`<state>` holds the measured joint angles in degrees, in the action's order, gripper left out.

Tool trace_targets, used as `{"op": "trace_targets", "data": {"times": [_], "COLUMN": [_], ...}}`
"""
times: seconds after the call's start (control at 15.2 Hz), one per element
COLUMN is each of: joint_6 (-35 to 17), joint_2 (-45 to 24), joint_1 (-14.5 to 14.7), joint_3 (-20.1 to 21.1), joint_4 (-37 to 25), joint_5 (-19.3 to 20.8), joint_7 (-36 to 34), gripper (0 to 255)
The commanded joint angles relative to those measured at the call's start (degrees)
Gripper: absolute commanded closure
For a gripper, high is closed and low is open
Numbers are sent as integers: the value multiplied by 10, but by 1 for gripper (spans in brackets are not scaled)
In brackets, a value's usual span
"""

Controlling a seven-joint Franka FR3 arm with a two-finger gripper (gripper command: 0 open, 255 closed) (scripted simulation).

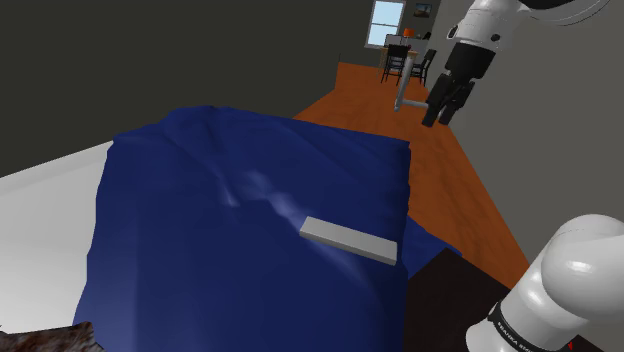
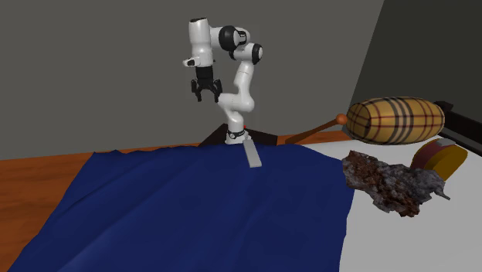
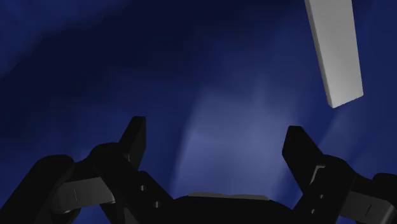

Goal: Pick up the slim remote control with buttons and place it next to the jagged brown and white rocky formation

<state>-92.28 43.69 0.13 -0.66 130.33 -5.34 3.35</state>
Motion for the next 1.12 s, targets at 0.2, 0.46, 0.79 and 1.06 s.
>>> {"op": "trace_targets", "data": {"times": [0.2,0.46,0.79,1.06], "joint_6": [-32,-75,-132,-179], "joint_2": [-9,-28,-64,-102], "joint_1": [17,40,70,92], "joint_3": [28,67,116,156], "joint_4": [28,60,90,106], "joint_5": [-11,-27,-44,-56], "joint_7": [-8,-19,-32,-45], "gripper": [0,0,0,0]}}
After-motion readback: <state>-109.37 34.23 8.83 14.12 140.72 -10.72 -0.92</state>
